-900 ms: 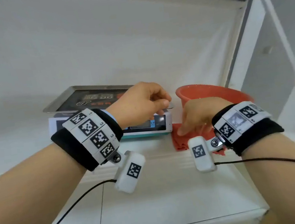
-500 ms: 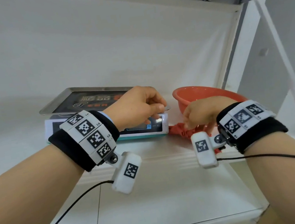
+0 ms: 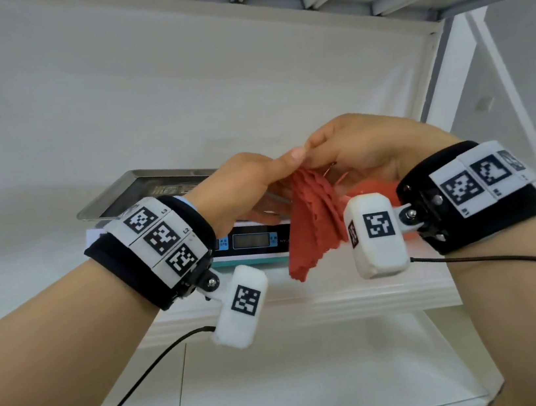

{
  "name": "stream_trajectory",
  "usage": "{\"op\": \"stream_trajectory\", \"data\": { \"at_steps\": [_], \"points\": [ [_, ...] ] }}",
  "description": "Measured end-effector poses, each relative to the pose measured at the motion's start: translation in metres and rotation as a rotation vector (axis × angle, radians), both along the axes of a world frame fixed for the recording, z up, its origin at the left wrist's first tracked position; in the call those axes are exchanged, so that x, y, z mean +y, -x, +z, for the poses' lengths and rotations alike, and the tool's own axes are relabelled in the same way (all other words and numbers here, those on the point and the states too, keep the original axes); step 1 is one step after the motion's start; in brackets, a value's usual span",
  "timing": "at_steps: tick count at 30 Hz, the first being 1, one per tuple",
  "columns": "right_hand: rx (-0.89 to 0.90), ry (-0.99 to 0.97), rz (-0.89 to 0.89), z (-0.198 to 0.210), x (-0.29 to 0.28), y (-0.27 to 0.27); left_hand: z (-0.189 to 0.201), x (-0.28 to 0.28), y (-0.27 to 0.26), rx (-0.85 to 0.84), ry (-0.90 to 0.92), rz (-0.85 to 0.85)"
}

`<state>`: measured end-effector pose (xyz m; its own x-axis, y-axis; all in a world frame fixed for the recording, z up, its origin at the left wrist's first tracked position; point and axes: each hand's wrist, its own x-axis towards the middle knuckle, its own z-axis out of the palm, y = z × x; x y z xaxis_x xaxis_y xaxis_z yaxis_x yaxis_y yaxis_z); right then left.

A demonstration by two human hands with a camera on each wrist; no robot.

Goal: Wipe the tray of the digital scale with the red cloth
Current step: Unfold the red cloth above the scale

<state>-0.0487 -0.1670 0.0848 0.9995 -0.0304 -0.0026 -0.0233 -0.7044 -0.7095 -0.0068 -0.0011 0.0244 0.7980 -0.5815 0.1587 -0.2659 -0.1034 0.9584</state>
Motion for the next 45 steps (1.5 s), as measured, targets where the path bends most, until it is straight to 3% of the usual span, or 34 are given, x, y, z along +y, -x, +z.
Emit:
{"op": "stream_trajectory", "data": {
  "at_steps": [10, 14, 22, 25, 28, 31, 40, 42, 45],
  "points": [
    [-0.112, -0.543, 0.125, -0.006, 0.000, -0.017, 0.024, 0.015, -0.007, 0.098, 0.320, 0.117],
    [-0.177, -0.758, 0.070, -0.001, 0.001, -0.019, 0.038, 0.022, -0.012, 0.221, 0.460, 0.135],
    [-0.159, -0.955, -0.048, 0.007, -0.004, -0.028, 0.055, 0.023, -0.006, 0.364, 0.574, 0.151],
    [-0.112, -1.057, -0.033, 0.003, -0.012, -0.030, 0.058, 0.019, -0.005, 0.354, 0.578, 0.170],
    [-0.134, -1.013, 0.054, -0.003, -0.012, -0.027, 0.060, 0.010, -0.001, 0.342, 0.568, 0.158],
    [-0.165, -1.035, 0.024, -0.005, -0.020, -0.028, 0.060, 0.006, -0.002, 0.302, 0.526, 0.197],
    [-0.167, -1.159, 0.051, 0.006, -0.028, -0.039, 0.057, 0.014, -0.026, 0.057, 0.352, 0.663],
    [-0.147, -1.165, 0.089, 0.010, -0.021, -0.042, 0.058, 0.014, -0.029, 0.072, 0.307, 0.587],
    [-0.151, -1.149, 0.184, 0.016, -0.006, -0.051, 0.065, 0.017, -0.028, 0.184, 0.193, 0.283]
  ]
}}
